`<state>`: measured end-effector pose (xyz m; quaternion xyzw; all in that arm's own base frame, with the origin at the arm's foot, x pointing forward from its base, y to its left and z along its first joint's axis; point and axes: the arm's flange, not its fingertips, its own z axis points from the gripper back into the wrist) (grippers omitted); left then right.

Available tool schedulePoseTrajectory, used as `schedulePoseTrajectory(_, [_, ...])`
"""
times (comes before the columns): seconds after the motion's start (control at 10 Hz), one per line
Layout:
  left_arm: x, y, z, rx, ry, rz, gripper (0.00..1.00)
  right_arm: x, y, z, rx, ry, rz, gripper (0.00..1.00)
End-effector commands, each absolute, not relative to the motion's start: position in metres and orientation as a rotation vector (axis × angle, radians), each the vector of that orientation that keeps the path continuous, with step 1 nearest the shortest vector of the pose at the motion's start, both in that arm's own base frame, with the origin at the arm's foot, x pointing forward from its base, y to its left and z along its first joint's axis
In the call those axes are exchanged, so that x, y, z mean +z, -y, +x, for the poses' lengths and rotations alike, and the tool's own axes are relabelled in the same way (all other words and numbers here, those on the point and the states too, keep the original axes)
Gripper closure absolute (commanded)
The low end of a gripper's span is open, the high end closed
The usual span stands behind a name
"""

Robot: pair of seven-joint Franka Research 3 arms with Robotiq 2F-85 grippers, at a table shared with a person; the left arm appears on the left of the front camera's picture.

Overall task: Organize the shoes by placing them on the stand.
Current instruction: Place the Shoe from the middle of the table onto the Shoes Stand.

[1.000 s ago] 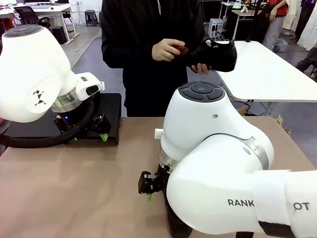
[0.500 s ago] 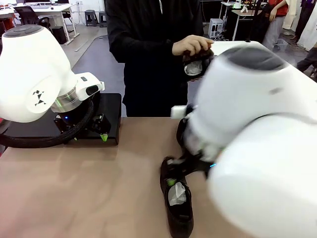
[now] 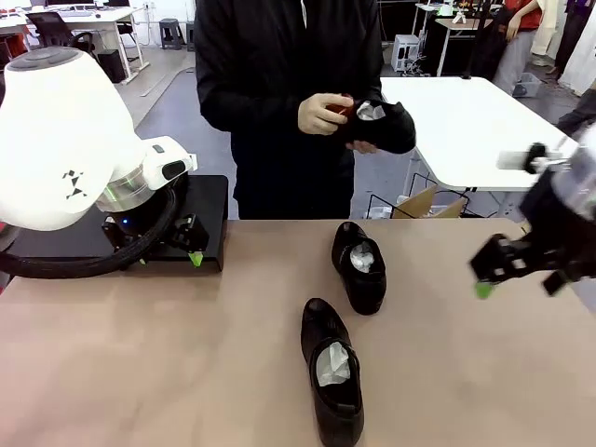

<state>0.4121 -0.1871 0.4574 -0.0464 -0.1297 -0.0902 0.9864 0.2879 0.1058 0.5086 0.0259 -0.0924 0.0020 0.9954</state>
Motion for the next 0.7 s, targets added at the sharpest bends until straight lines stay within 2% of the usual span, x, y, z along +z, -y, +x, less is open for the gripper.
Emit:
schedulePoseTrajectory(0.0, [0.458, 0.186, 0.412, -0.179, 0.262, -0.093, 0.0, 0.46, -0.057, 0.276, 0.004, 0.133, 0.075, 0.0])
schedulePoseTrajectory(0.1, [0.458, 0.186, 0.412, -0.179, 0.262, -0.093, 0.0, 0.509, -0.106, 0.288, 0.004, 0.185, 0.052, 0.0])
schedulePoseTrajectory(0.4, [0.458, 0.186, 0.412, -0.179, 0.262, -0.093, 0.0, 0.504, -0.082, 0.296, -0.006, 0.158, 0.054, 0.0])
schedulePoseTrajectory(0.5, [0.458, 0.186, 0.412, -0.179, 0.262, -0.093, 0.0, 0.503, -0.081, 0.303, 0.074, 0.156, -0.027, 0.0])
schedulePoseTrajectory(0.6, [0.457, 0.187, 0.412, -0.182, 0.26, -0.093, 0.0, 0.511, -0.058, 0.312, 0.053, 0.17, -0.055, 0.0])
